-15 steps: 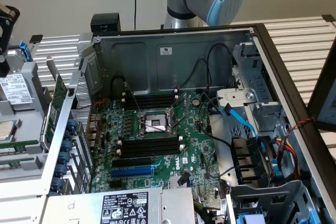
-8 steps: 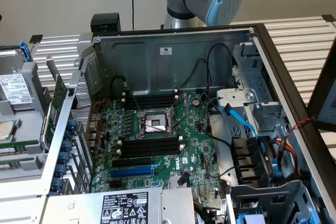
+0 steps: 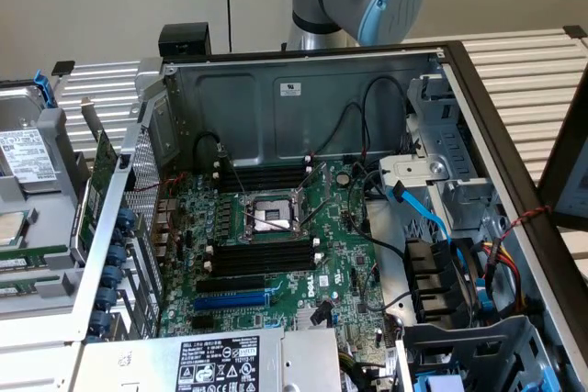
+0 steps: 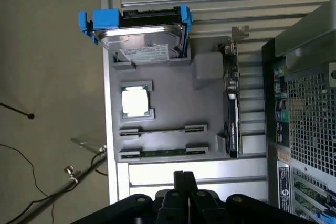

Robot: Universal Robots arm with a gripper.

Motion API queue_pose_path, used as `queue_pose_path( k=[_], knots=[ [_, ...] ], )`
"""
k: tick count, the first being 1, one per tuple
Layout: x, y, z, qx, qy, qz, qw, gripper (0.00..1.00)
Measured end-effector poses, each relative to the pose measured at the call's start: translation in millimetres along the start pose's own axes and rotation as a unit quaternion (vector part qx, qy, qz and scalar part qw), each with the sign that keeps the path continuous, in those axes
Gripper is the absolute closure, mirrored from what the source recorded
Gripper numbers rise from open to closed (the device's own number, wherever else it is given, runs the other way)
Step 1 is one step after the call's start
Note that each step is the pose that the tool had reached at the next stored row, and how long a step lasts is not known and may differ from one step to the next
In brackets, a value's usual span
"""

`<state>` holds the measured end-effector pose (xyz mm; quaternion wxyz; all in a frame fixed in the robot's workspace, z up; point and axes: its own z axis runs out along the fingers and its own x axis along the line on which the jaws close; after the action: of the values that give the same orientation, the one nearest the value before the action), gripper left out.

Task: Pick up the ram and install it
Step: 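Reach for the ram, then pick up the ram and move it above insertion slot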

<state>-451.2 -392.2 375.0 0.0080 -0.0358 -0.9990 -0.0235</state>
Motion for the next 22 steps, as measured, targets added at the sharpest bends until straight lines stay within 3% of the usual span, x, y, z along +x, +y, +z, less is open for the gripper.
queue_pose_path(
  k=[7, 12, 17, 22],
  knots=[
    [8.2, -0.5, 0.4, 0.0000, -0.0001, -0.003, 1.0000, 0.90],
    [8.4, -0.5, 1.2, 0.0008, 0.0021, -0.048, 0.9988, 0.90],
    [8.4, -0.6, 2.4, 0.0016, 0.0042, -0.093, 0.9956, 0.90],
    [8.4, -0.6, 3.2, 0.0024, 0.0062, -0.138, 0.9904, 0.90]
  ],
)
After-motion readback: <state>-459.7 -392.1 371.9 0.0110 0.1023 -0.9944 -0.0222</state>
